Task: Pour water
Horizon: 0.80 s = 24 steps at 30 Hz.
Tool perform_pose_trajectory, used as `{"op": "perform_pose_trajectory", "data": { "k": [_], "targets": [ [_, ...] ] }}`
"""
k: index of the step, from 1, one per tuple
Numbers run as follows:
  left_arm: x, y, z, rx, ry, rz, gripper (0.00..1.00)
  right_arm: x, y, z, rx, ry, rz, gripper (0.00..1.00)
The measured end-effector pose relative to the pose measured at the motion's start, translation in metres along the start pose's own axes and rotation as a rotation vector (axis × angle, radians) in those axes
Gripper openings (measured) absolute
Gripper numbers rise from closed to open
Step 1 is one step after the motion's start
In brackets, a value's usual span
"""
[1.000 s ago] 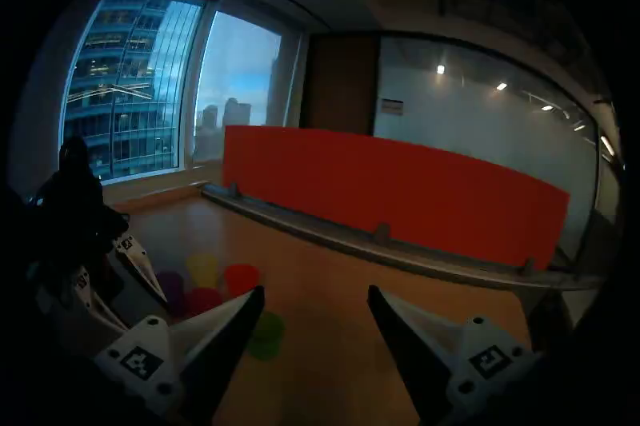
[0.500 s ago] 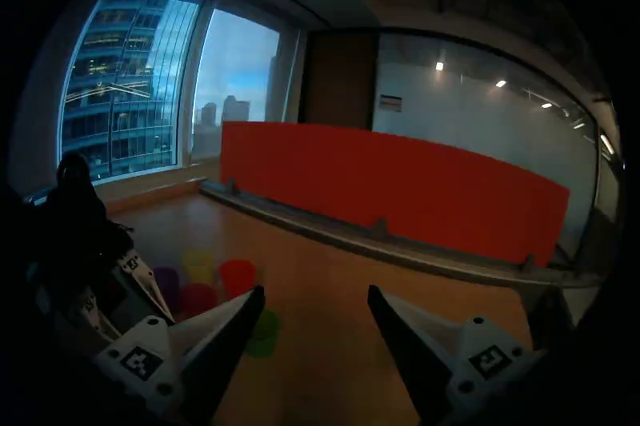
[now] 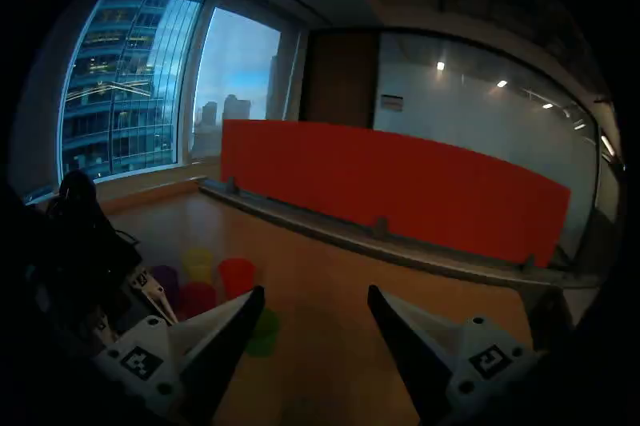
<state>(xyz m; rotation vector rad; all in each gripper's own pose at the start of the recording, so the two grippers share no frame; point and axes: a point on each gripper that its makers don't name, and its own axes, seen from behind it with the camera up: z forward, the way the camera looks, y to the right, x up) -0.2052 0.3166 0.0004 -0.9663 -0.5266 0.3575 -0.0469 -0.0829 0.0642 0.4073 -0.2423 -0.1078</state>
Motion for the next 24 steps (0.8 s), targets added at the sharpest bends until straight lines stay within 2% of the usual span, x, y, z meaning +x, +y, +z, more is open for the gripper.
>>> {"op": "perform_pose_trajectory", "data": {
  "k": [12,24],
  "targets": [
    [0.002,0.0,0.015,0.01,0.005,0.006,0.87,-0.003,0.002,0.002,-0.005,-0.004,0.003,1.0],
    [0.001,0.0,0.024,0.037,-0.001,-0.023,0.86,-0.006,0.007,0.002,-0.013,-0.007,0.004,1.0]
  ]
}}
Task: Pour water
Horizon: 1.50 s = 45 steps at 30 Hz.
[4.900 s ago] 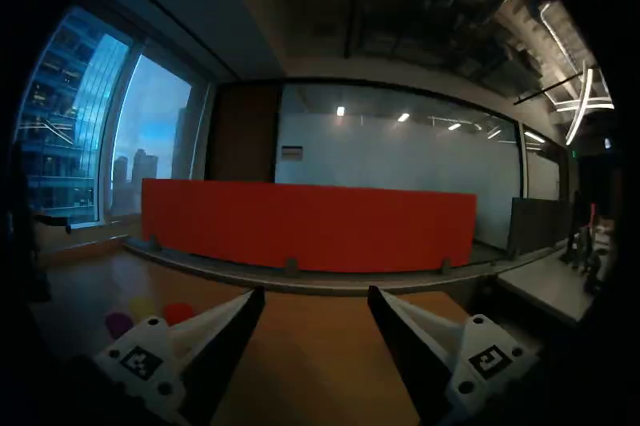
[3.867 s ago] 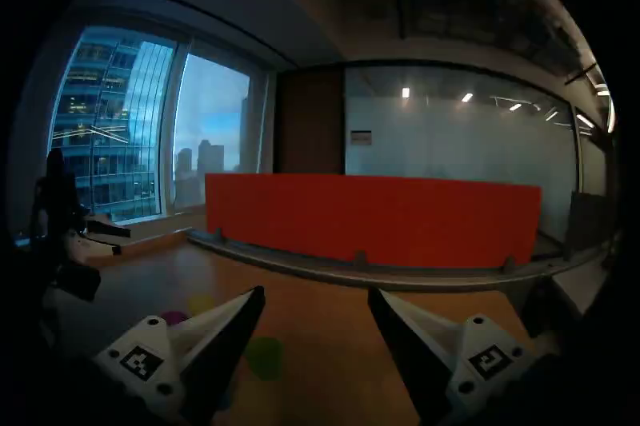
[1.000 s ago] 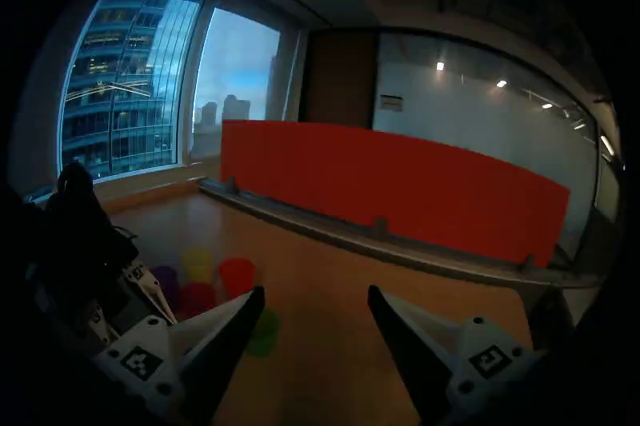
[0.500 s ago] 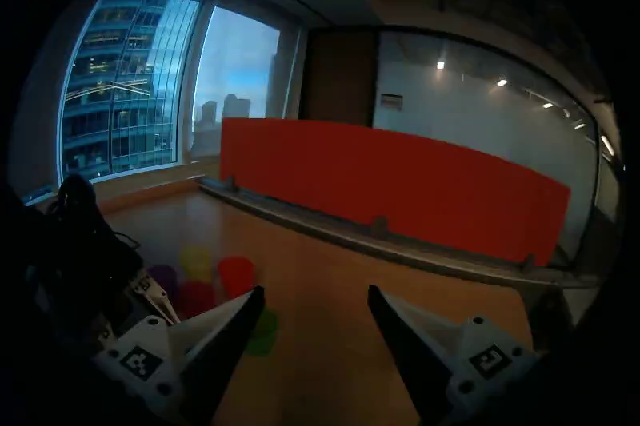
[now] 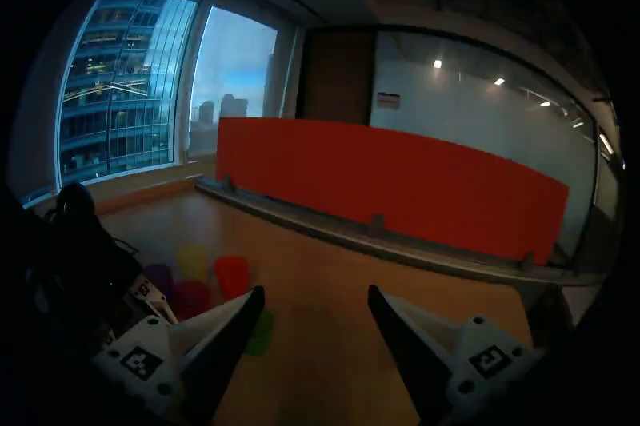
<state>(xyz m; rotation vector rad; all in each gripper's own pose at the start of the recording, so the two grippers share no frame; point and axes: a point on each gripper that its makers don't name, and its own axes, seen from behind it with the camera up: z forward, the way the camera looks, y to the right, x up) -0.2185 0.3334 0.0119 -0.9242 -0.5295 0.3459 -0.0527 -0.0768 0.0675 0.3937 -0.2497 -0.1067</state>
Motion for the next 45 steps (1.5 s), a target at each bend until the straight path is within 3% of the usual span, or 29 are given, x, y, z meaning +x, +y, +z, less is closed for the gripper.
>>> {"op": "perform_pose_trajectory", "data": {
  "k": [10,18,27,45],
  "targets": [
    [0.0,0.001,-0.003,0.0,0.0,0.005,0.86,0.0,0.001,0.001,-0.002,-0.002,0.0,1.0],
    [0.008,-0.002,-0.016,0.01,0.02,0.013,0.85,0.002,0.0,0.001,-0.002,0.002,0.0,1.0],
    [0.037,-0.015,-0.046,0.042,0.104,-0.021,0.84,0.005,-0.003,0.001,-0.003,0.008,0.0,1.0],
    [0.09,-0.061,-0.118,0.174,0.256,-0.033,0.83,0.012,-0.013,0.004,0.001,0.013,-0.007,1.0]
  ]
}}
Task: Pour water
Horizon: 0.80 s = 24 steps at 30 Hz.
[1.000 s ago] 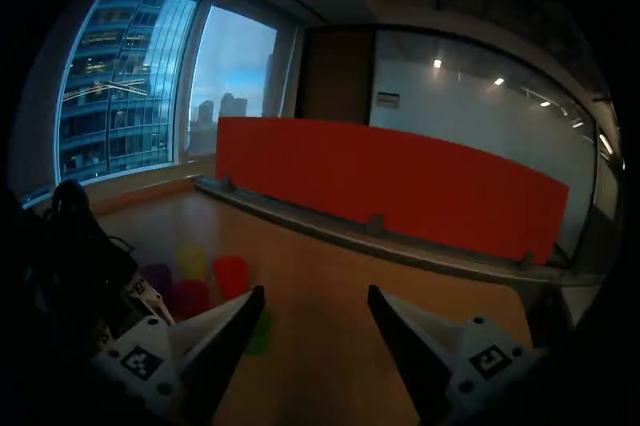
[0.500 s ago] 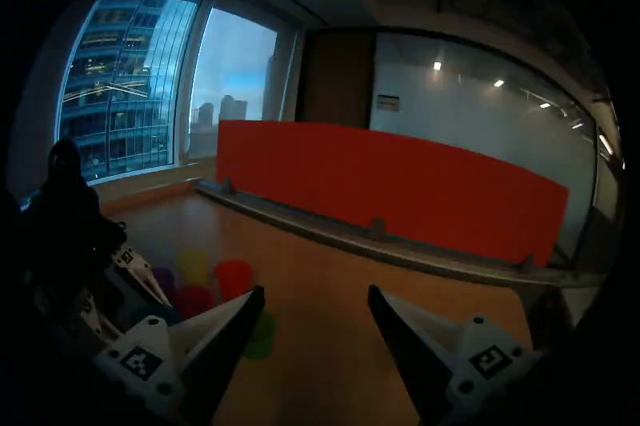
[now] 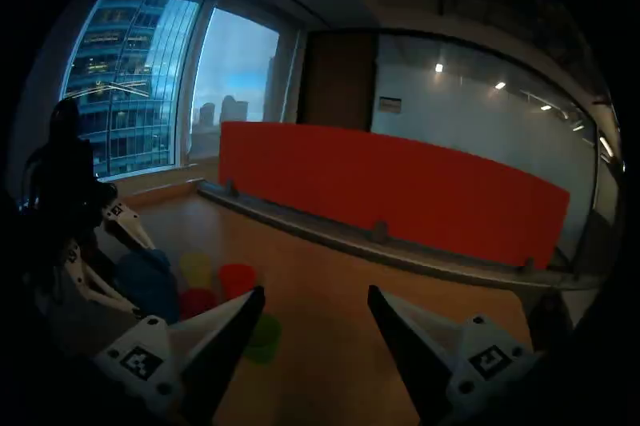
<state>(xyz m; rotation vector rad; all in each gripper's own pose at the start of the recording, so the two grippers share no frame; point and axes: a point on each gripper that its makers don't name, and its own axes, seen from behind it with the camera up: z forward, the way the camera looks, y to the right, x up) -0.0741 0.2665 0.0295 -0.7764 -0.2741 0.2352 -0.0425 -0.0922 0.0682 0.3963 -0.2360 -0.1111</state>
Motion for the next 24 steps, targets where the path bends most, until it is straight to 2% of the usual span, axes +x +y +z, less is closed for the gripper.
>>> {"op": "perform_pose_trajectory", "data": {
  "k": [9,24],
  "targets": [
    [0.02,-0.02,-0.022,0.049,0.074,-0.005,0.84,-0.001,-0.007,0.004,0.01,-0.001,0.001,1.0],
    [0.035,-0.052,-0.046,0.11,0.153,-0.038,0.84,-0.008,-0.02,0.018,0.036,-0.011,0.003,1.0]
  ]
}}
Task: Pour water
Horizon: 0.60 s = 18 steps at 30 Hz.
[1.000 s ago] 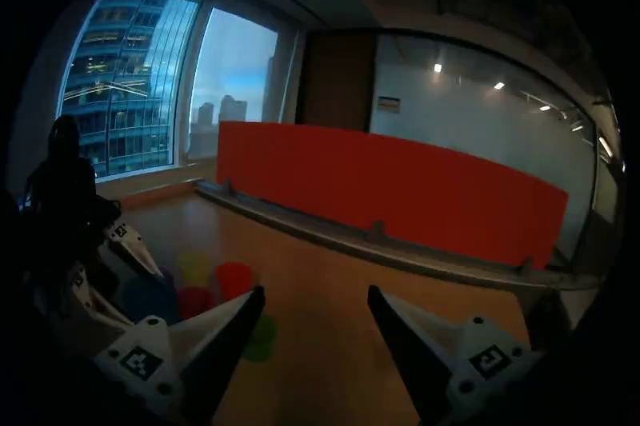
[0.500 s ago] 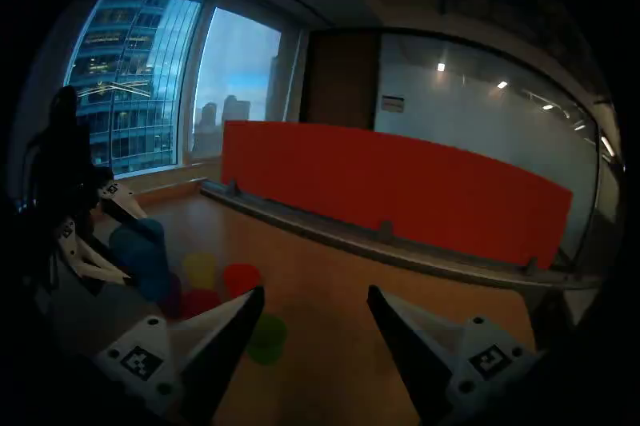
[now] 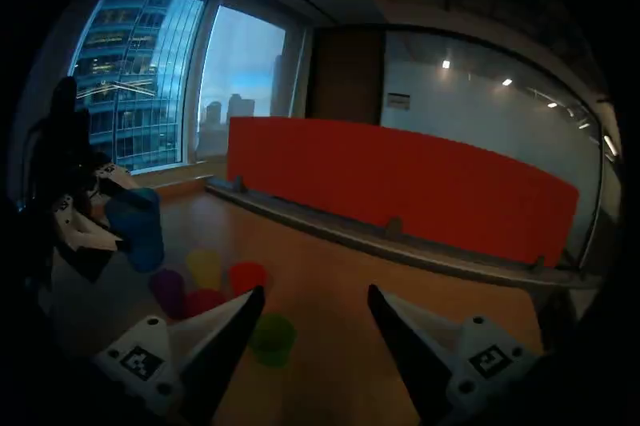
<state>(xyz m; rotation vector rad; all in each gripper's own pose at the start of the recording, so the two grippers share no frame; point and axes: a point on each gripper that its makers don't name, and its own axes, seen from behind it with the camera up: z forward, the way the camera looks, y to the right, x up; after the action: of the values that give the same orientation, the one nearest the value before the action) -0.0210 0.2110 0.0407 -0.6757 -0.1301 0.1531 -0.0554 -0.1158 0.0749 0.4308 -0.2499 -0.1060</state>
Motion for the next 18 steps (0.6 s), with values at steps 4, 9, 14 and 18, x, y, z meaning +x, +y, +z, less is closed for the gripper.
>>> {"op": "perform_pose_trajectory", "data": {
  "k": [4,9,14,18],
  "targets": [
    [0.006,-0.006,-0.003,0.013,0.027,-0.013,0.84,-0.002,-0.002,0.004,0.005,-0.003,0.003,1.0],
    [0.012,-0.013,-0.006,0.028,0.049,-0.027,0.84,-0.005,-0.003,0.008,0.012,-0.009,0.004,1.0],
    [0.015,-0.022,-0.009,0.045,0.06,-0.031,0.84,-0.011,-0.004,0.01,0.019,-0.015,0.0,1.0],
    [0.018,-0.029,-0.012,0.064,0.067,-0.036,0.84,-0.015,-0.006,0.012,0.026,-0.023,-0.002,1.0]
  ]
}}
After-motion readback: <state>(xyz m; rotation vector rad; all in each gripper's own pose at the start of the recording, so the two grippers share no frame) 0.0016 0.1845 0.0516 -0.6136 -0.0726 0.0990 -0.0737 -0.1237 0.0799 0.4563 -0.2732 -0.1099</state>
